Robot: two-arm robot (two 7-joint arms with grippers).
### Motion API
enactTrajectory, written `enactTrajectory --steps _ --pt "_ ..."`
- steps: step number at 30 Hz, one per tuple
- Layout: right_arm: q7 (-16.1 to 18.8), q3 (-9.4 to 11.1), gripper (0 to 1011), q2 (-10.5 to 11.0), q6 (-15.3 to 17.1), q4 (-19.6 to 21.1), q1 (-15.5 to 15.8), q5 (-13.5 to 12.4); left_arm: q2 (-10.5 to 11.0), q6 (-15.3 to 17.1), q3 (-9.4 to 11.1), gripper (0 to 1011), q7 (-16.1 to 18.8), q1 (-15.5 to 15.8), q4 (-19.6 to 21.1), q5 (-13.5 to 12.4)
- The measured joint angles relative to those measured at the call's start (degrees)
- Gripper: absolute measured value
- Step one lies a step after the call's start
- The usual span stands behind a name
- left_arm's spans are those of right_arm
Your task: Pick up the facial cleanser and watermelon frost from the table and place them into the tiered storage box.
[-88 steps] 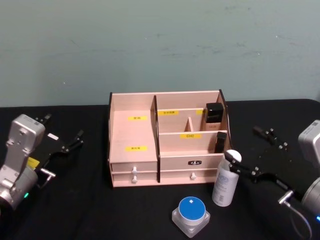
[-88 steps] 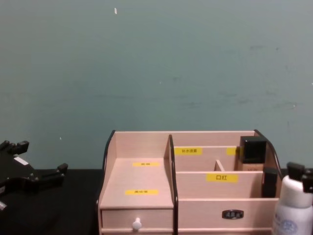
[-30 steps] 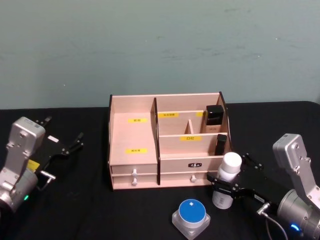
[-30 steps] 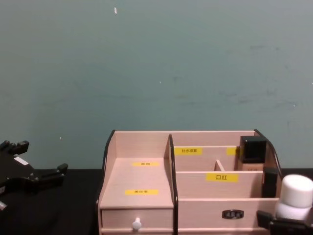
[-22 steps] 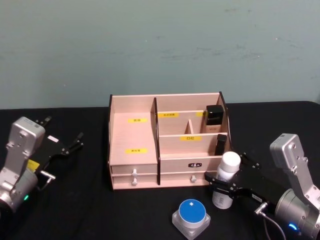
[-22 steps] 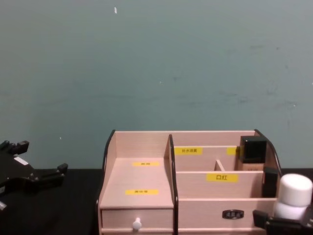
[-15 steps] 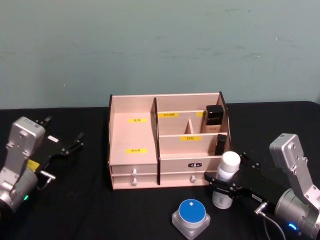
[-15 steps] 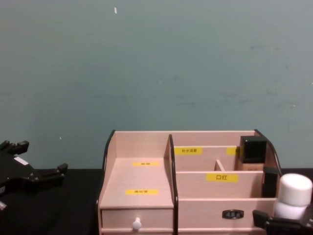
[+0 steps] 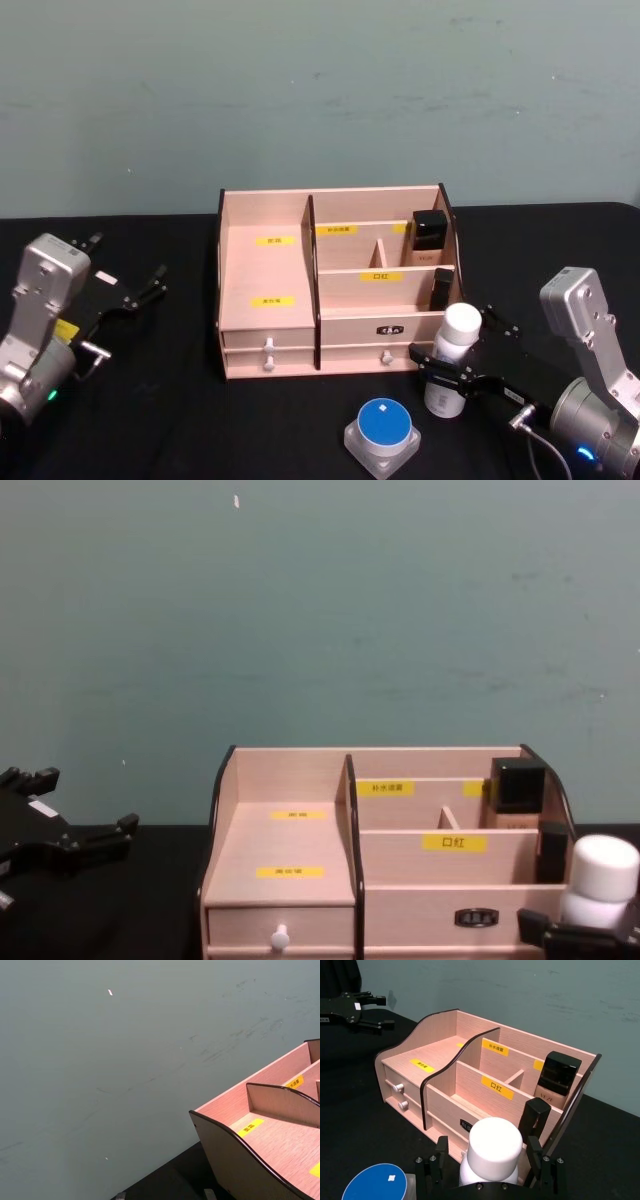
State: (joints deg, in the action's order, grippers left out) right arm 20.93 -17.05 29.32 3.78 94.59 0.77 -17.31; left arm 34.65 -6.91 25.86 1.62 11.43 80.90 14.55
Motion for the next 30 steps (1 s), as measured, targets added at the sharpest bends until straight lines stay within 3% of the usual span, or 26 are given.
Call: enactTrajectory --steps 4,8,18,30 --pt "-0.01 0.0 996 0.02 0.0 0.02 0.02 -0.02 0.0 0.0 0.0 1010 0.0 0.0 0.0 0.0" --pt "-0.02 0.0 926 0.04 0.0 0.04 0.04 -0.05 0.0 0.0 0.0 1010 0.0 0.0 0.0 0.0" --pt "-0.06 0.0 624 0.06 0.0 0.06 0.04 -0.1 0.0 0.0 0.0 1010 0.0 0.0 0.0 0.0" --pt "-0.07 0.0 600 0.06 0.0 0.06 0.04 -0.12 0.0 0.0 0.0 1010 0.0 0.0 0.0 0.0"
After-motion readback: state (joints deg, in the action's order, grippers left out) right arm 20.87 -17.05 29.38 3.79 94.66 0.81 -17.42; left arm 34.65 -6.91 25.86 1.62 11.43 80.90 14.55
